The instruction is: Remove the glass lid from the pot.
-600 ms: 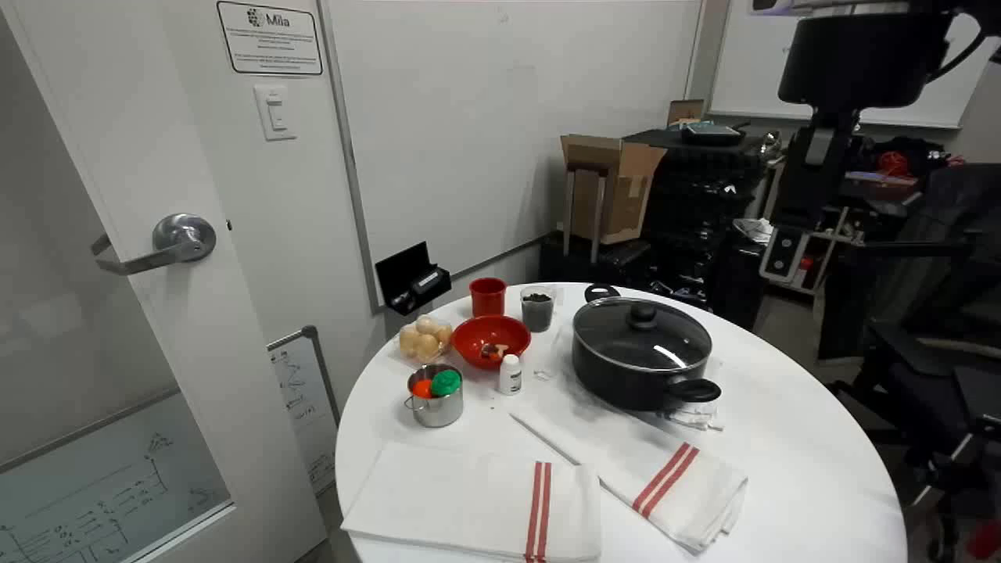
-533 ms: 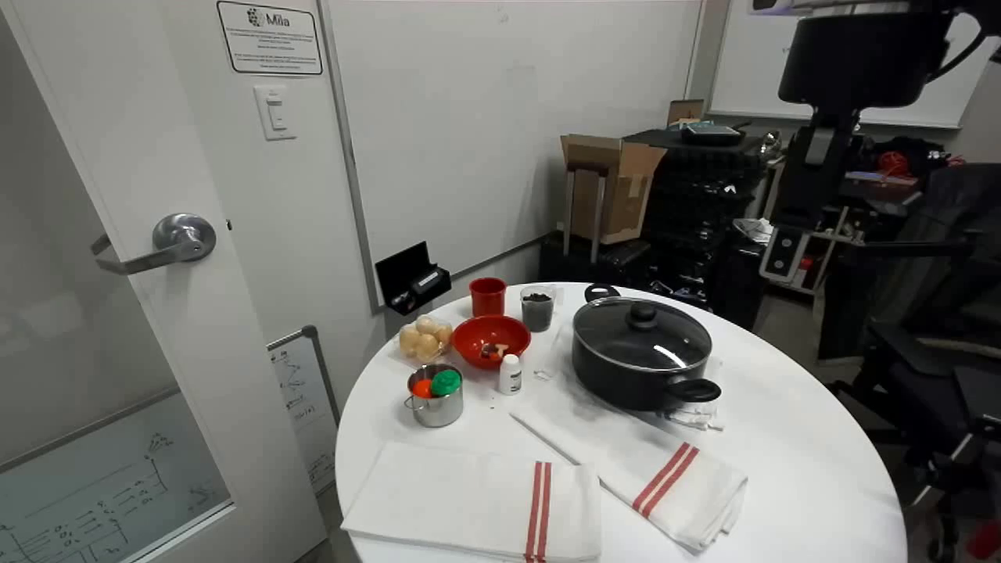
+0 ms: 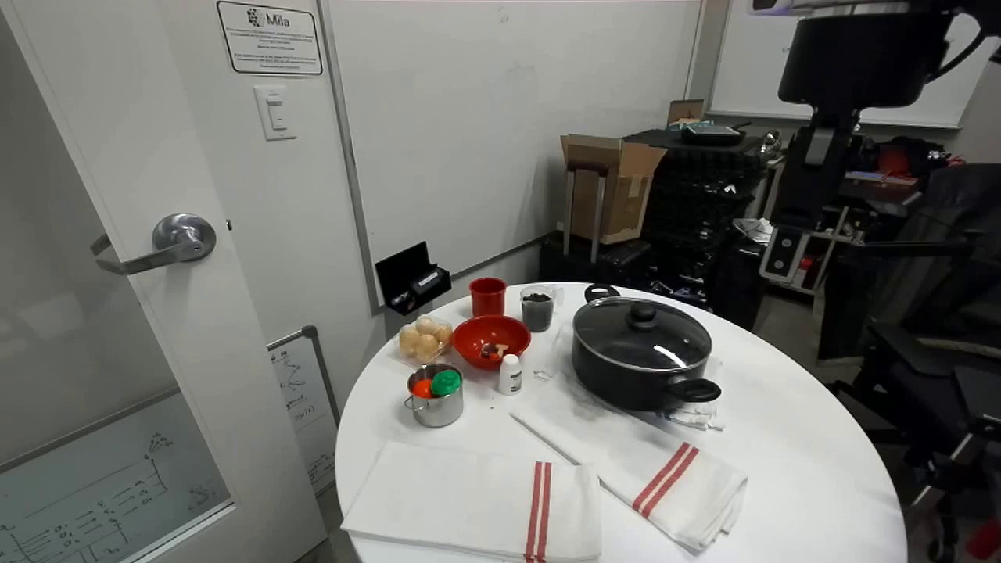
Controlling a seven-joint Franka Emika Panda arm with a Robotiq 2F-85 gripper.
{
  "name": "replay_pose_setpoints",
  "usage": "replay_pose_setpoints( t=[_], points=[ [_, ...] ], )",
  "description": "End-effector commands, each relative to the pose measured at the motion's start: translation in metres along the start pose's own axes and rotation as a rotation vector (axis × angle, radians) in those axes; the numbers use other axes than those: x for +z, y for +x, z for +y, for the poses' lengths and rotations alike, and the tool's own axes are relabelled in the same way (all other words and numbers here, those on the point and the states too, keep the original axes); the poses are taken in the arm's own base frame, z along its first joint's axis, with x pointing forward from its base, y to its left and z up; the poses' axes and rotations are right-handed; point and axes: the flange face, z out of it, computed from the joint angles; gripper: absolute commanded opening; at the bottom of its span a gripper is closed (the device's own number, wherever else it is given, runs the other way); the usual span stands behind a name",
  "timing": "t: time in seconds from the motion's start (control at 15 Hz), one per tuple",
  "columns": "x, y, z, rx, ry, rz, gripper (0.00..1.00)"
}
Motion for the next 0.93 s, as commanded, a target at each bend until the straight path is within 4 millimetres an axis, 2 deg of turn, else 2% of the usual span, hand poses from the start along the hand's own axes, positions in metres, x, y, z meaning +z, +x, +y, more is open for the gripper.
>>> replay_pose_setpoints(
  t=[0.0,0.2,0.47,0.53,0.87],
  points=[
    [0.004,0.009,0.006,0.012,0.01,-0.012,1.0],
    [0.018,0.029,0.026,0.071,0.007,-0.022,1.0],
    [0.047,0.07,0.071,0.182,0.008,-0.045,1.0],
    [0.059,0.085,0.086,0.211,0.016,-0.063,1.0],
    [0.108,0.139,0.139,0.353,0.018,-0.117,1.0]
  ],
)
